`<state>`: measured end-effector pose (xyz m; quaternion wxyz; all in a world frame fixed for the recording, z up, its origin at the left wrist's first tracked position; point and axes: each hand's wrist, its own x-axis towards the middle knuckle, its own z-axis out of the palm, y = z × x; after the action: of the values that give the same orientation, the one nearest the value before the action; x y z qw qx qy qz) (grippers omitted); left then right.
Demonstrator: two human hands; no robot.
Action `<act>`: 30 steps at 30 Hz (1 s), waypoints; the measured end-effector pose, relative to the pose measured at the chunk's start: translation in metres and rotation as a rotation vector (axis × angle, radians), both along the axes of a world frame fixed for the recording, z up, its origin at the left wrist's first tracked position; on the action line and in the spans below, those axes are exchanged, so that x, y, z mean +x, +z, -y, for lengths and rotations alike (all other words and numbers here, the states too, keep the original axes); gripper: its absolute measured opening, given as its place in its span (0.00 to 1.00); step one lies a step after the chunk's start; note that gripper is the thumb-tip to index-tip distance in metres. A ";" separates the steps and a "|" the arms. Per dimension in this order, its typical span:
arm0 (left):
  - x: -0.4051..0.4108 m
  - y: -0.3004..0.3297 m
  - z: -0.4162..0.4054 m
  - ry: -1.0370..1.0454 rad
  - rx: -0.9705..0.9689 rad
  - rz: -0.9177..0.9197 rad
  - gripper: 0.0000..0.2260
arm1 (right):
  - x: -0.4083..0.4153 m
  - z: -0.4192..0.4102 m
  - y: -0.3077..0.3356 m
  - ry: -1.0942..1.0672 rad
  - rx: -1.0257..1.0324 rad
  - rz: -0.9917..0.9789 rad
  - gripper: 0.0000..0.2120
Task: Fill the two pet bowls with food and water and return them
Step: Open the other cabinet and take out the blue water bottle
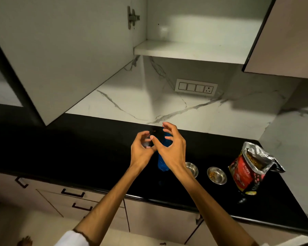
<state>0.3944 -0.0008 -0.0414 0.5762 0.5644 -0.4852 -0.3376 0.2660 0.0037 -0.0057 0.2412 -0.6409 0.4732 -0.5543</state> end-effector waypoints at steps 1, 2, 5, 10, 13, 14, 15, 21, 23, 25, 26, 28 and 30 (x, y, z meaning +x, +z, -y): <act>0.003 0.005 0.000 0.006 -0.013 -0.016 0.24 | 0.003 -0.001 0.008 0.013 -0.016 0.011 0.30; 0.006 0.011 0.000 0.014 -0.028 -0.039 0.23 | 0.007 -0.003 0.016 0.026 -0.038 0.022 0.30; 0.015 0.028 -0.003 0.040 -0.065 -0.141 0.21 | 0.016 -0.006 0.040 0.046 -0.110 0.046 0.29; 0.031 0.055 -0.004 0.052 -0.111 -0.202 0.23 | 0.029 -0.011 0.078 0.068 -0.202 0.035 0.27; 0.039 0.070 -0.006 0.065 -0.145 -0.212 0.23 | 0.036 -0.014 0.100 0.074 -0.266 0.032 0.27; 0.042 0.076 -0.007 0.072 -0.150 -0.215 0.23 | 0.038 -0.014 0.106 0.079 -0.282 0.033 0.27; 0.044 0.081 -0.008 0.079 -0.155 -0.216 0.23 | 0.041 -0.015 0.112 0.083 -0.296 0.034 0.27; 0.061 0.102 -0.016 0.143 -0.221 -0.185 0.20 | 0.061 -0.029 0.151 0.138 -0.388 0.049 0.27; 0.067 0.108 -0.019 0.182 -0.242 -0.173 0.19 | 0.069 -0.034 0.163 0.164 -0.418 0.046 0.27; 0.072 0.114 -0.021 0.230 -0.261 -0.167 0.18 | 0.079 -0.041 0.174 0.187 -0.445 0.043 0.27; 0.074 0.118 -0.022 0.255 -0.274 -0.173 0.18 | 0.083 -0.044 0.179 0.197 -0.457 0.047 0.27; 0.080 0.124 -0.026 0.278 -0.319 -0.202 0.16 | 0.094 -0.051 0.190 0.224 -0.483 0.059 0.27; 0.085 0.129 -0.029 0.251 -0.367 -0.212 0.11 | 0.105 -0.058 0.200 0.253 -0.511 0.069 0.26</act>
<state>0.4793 0.0285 0.0878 0.7543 0.4676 -0.4011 -0.2269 0.3705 0.0618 0.1945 0.1550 -0.7156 0.2259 -0.6425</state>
